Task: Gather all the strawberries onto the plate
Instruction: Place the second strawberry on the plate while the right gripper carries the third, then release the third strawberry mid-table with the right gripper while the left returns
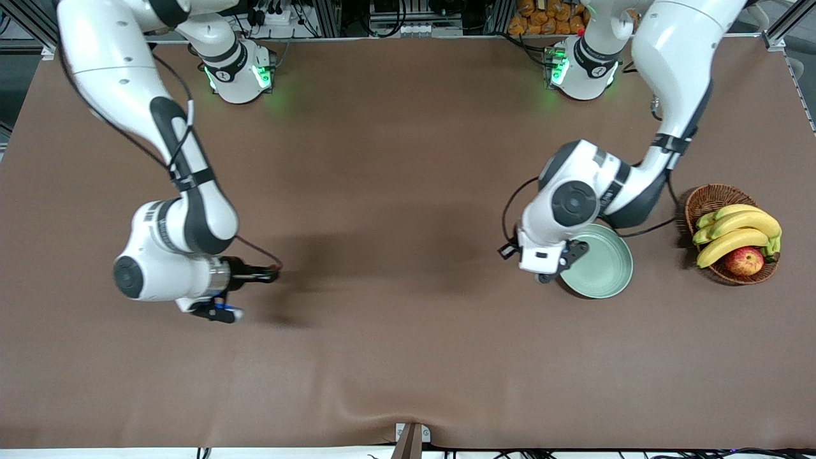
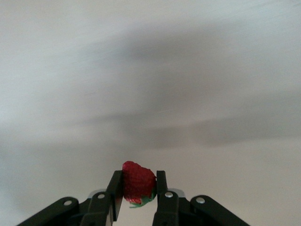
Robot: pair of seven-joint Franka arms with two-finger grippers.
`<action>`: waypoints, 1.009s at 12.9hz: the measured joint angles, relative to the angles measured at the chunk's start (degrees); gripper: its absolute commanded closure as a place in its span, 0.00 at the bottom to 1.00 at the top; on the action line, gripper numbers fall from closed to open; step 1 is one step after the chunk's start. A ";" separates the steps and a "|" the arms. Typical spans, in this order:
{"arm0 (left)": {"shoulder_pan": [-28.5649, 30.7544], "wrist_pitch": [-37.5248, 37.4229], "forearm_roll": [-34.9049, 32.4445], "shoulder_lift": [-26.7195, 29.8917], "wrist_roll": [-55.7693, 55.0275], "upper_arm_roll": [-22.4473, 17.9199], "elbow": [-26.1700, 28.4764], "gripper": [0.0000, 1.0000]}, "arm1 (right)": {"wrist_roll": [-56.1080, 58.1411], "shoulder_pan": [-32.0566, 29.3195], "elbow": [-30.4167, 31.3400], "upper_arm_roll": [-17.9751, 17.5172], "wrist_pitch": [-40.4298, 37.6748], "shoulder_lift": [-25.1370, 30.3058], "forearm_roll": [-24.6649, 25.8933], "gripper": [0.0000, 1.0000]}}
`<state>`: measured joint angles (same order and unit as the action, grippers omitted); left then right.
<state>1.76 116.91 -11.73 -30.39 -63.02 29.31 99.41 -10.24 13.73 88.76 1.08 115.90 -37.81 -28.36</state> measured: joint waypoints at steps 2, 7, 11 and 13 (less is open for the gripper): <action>3.22 -2.87 0.00 -0.04 9.47 -0.21 0.85 1.00 | -4.57 6.11 0.06 -0.19 7.53 -0.63 -8.31 0.88; 11.79 -3.38 -2.42 -1.62 26.12 -0.52 4.90 1.00 | -11.75 22.30 0.17 -0.20 25.81 -5.54 -20.12 0.86; 14.94 -0.35 -8.05 -3.80 31.18 -0.55 5.98 1.00 | -12.04 28.19 0.14 -0.16 29.02 -8.17 -21.02 0.75; 15.86 0.68 -9.86 -4.73 32.94 -0.55 6.02 0.46 | -12.07 29.70 0.07 -0.16 32.18 -9.07 -22.68 0.54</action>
<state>17.62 117.59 -21.59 -35.12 -30.09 28.76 105.43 -22.31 43.43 88.83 0.92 148.08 -46.89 -51.03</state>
